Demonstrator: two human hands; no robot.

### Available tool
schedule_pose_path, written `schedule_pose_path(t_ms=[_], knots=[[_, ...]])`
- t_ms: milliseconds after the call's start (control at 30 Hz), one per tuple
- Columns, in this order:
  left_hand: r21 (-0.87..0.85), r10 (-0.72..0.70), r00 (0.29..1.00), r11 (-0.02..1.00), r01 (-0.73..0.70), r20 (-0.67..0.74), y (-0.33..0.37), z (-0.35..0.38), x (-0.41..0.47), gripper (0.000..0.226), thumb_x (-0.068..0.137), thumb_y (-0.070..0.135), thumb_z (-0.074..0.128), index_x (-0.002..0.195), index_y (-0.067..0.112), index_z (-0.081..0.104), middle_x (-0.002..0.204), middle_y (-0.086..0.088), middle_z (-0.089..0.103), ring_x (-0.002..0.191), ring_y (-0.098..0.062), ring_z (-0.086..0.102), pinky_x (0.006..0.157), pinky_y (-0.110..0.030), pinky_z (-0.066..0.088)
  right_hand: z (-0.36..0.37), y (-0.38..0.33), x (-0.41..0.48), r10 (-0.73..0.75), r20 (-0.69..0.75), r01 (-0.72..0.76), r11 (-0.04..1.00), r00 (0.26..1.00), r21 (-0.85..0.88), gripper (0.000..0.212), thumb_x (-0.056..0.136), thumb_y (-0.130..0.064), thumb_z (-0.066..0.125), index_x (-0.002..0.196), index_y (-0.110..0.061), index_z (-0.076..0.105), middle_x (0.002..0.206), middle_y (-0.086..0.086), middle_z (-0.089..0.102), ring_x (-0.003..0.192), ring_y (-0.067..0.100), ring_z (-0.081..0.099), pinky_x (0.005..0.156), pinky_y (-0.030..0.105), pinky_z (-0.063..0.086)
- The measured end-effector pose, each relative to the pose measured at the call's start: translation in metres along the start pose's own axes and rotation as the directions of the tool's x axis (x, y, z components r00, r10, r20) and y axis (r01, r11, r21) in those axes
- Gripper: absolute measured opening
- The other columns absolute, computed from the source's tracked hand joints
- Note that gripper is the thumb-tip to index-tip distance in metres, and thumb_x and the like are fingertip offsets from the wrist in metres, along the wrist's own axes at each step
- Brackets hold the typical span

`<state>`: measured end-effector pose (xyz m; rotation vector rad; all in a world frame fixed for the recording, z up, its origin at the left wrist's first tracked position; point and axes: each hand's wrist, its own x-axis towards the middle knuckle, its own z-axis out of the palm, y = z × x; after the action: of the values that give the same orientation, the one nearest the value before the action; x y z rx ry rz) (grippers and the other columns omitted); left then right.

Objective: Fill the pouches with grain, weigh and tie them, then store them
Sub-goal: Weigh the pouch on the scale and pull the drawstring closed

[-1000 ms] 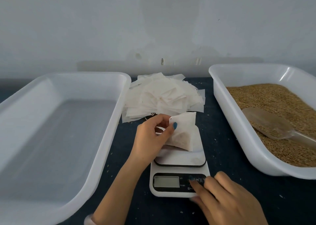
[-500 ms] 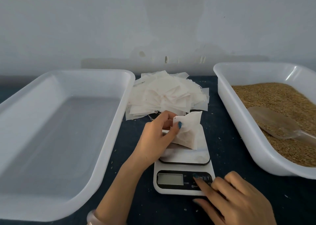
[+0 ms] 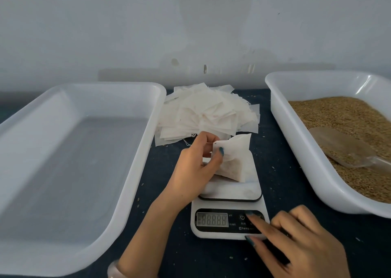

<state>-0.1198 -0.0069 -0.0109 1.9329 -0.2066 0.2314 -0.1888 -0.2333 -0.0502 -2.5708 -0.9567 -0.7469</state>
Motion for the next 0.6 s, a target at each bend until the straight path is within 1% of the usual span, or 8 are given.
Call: schedule_pose_path(t_ms=[100, 167, 233, 300, 367, 467, 533, 600], knots=[[0.003, -0.006, 1.000, 1.000, 0.006, -0.006, 0.0003, -0.0006, 0.0000, 0.009, 0.099, 0.018, 0.056, 0.098, 0.027, 0.051, 0.090, 0.015, 0.072, 0.068, 0.002, 0.062, 0.053, -0.008, 0.041, -0.0003, -0.0001, -0.0006, 0.008, 0.020, -0.009, 1.000, 1.000, 0.009, 0.032, 0.089, -0.046, 0.061, 0.099, -0.024, 0.081, 0.068, -0.011, 0.057, 0.063, 0.015, 0.050, 0.063, 0.026, 0.038], [0.021, -0.021, 1.000, 1.000, 0.021, 0.005, -0.0002, 0.0002, 0.0005, 0.012, 0.096, 0.020, 0.060, 0.100, 0.027, 0.052, 0.090, 0.017, 0.072, 0.072, 0.001, 0.064, 0.057, -0.013, 0.047, -0.0002, 0.0001, -0.0005, -0.001, 0.035, 0.001, 1.000, 0.999, 0.005, 0.032, 0.088, -0.047, 0.062, 0.098, -0.024, 0.081, 0.068, -0.012, 0.057, 0.065, 0.013, 0.048, 0.065, 0.026, 0.039], [0.064, -0.042, 0.999, 0.997, 0.040, 0.022, -0.0015, 0.0013, 0.0010, 0.020, 0.091, 0.025, 0.068, 0.101, 0.031, 0.053, 0.095, 0.019, 0.072, 0.087, 0.003, 0.066, 0.073, -0.024, 0.055, 0.0006, 0.0004, -0.0001, -0.012, 0.038, 0.012, 1.000, 0.999, 0.001, 0.032, 0.088, -0.048, 0.061, 0.099, -0.024, 0.081, 0.069, -0.012, 0.058, 0.068, 0.011, 0.045, 0.067, 0.025, 0.039], [0.103, -0.054, 0.998, 0.993, 0.051, 0.026, -0.0022, 0.0025, 0.0009, 0.027, 0.085, 0.026, 0.075, 0.100, 0.033, 0.054, 0.098, 0.024, 0.070, 0.098, 0.006, 0.063, 0.082, -0.030, 0.055, 0.0009, 0.0006, 0.0002, -0.011, 0.030, 0.010, 1.000, 0.999, 0.004, 0.033, 0.089, -0.048, 0.061, 0.099, -0.024, 0.081, 0.069, -0.011, 0.057, 0.069, 0.012, 0.043, 0.068, 0.025, 0.039], [0.126, -0.037, 0.999, 0.991, 0.037, 0.002, -0.0022, 0.0035, 0.0007, 0.030, 0.081, 0.023, 0.079, 0.099, 0.032, 0.056, 0.098, 0.028, 0.067, 0.099, 0.007, 0.062, 0.082, -0.026, 0.054, 0.0011, 0.0009, 0.0001, -0.002, 0.027, 0.002, 1.000, 1.000, 0.009, 0.033, 0.089, -0.049, 0.061, 0.100, -0.025, 0.081, 0.069, -0.011, 0.057, 0.069, 0.012, 0.043, 0.068, 0.025, 0.040], [0.143, 0.017, 1.000, 0.990, -0.014, -0.021, -0.0025, 0.0054, 0.0007, 0.026, 0.079, 0.016, 0.081, 0.096, 0.027, 0.065, 0.091, 0.021, 0.068, 0.095, 0.004, 0.064, 0.075, -0.014, 0.050, 0.0019, 0.0009, -0.0004, 0.009, 0.029, -0.009, 1.000, 1.000, 0.018, 0.033, 0.089, -0.050, 0.060, 0.101, -0.026, 0.081, 0.070, -0.012, 0.058, 0.071, 0.011, 0.044, 0.068, 0.025, 0.040], [0.191, 0.066, 0.998, 0.979, -0.063, -0.008, -0.0025, 0.0059, 0.0004, 0.024, 0.079, 0.009, 0.078, 0.094, 0.027, 0.073, 0.088, 0.020, 0.069, 0.095, 0.000, 0.062, 0.075, -0.012, 0.047, 0.0020, 0.0004, -0.0004, 0.012, 0.031, -0.012, 1.000, 0.999, 0.021, 0.034, 0.090, -0.050, 0.059, 0.101, -0.026, 0.081, 0.071, -0.012, 0.058, 0.073, 0.010, 0.042, 0.068, 0.025, 0.040], [0.225, 0.088, 0.996, 0.971, -0.088, 0.010, -0.0028, 0.0058, 0.0000, 0.033, 0.078, -0.003, 0.071, 0.092, 0.025, 0.079, 0.088, 0.023, 0.067, 0.096, 0.001, 0.059, 0.074, -0.014, 0.047, 0.0020, 0.0000, -0.0006, 0.018, 0.031, -0.018, 1.000, 0.999, 0.020, 0.034, 0.090, -0.050, 0.059, 0.100, -0.026, 0.081, 0.071, -0.012, 0.059, 0.074, 0.010, 0.042, 0.068, 0.024, 0.040]])
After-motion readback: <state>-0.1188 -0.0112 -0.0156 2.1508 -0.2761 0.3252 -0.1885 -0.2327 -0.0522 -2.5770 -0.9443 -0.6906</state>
